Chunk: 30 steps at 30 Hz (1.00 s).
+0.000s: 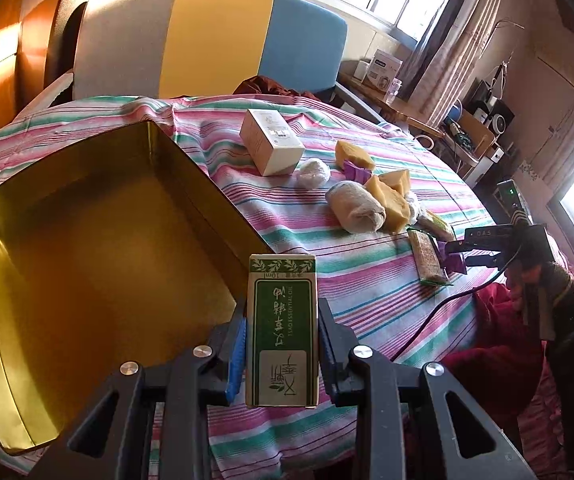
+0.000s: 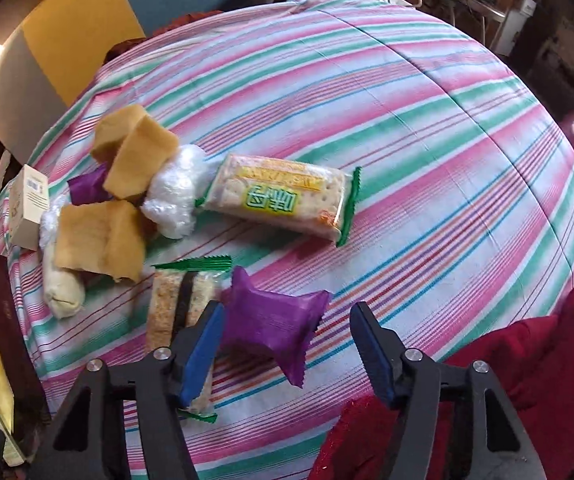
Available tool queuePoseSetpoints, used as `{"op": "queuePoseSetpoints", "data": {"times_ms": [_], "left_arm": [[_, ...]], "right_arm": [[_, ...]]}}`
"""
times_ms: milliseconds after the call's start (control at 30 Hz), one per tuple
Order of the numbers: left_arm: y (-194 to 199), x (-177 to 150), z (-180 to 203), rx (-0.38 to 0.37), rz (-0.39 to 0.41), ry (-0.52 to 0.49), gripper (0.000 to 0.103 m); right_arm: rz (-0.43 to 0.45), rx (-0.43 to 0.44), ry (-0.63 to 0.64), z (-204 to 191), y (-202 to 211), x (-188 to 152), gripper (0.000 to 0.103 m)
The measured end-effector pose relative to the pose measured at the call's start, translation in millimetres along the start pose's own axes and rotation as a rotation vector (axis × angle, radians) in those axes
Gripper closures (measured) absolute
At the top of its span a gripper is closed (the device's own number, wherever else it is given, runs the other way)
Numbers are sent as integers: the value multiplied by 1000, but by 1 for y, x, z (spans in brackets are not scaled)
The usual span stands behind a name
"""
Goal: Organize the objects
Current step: 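Drop the tea box into the gold tray with the left gripper while the right grasps a purple candy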
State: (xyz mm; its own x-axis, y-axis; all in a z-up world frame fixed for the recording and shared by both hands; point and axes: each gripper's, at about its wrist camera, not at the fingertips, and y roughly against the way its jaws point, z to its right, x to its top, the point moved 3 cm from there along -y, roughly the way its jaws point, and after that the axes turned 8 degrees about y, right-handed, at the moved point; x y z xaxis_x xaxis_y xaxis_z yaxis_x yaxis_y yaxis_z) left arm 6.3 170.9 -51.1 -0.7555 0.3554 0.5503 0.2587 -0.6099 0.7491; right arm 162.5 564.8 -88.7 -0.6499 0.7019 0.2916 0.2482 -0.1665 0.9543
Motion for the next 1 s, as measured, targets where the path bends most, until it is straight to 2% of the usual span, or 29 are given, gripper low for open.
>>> {"op": "queuePoseSetpoints", "data": {"times_ms": [100, 200, 233, 267, 467, 600, 833, 1000], "left_arm": [[1, -1, -2, 4, 0, 3, 73], [2, -1, -1, 8, 1, 0, 73], [2, -2, -1, 9, 2, -1, 73], [2, -2, -1, 11, 4, 0, 73], [15, 2, -13, 37, 38, 32, 73], [31, 7, -41, 87, 75, 100, 73], [58, 11, -121, 220, 136, 284, 73], [67, 26, -159, 320, 171, 320, 73]], "right_arm": [[-10, 61, -26, 0, -10, 0, 39], [-14, 56, -21, -1, -21, 0, 39], [-8, 39, -5, -2, -22, 0, 42], [7, 14, 26, -5, -20, 1, 59], [29, -16, 91, -13, -18, 1, 61], [35, -31, 100, -12, -16, 1, 61], [41, -49, 129, -17, -17, -1, 61], [45, -59, 139, -26, -18, -7, 61]]}}
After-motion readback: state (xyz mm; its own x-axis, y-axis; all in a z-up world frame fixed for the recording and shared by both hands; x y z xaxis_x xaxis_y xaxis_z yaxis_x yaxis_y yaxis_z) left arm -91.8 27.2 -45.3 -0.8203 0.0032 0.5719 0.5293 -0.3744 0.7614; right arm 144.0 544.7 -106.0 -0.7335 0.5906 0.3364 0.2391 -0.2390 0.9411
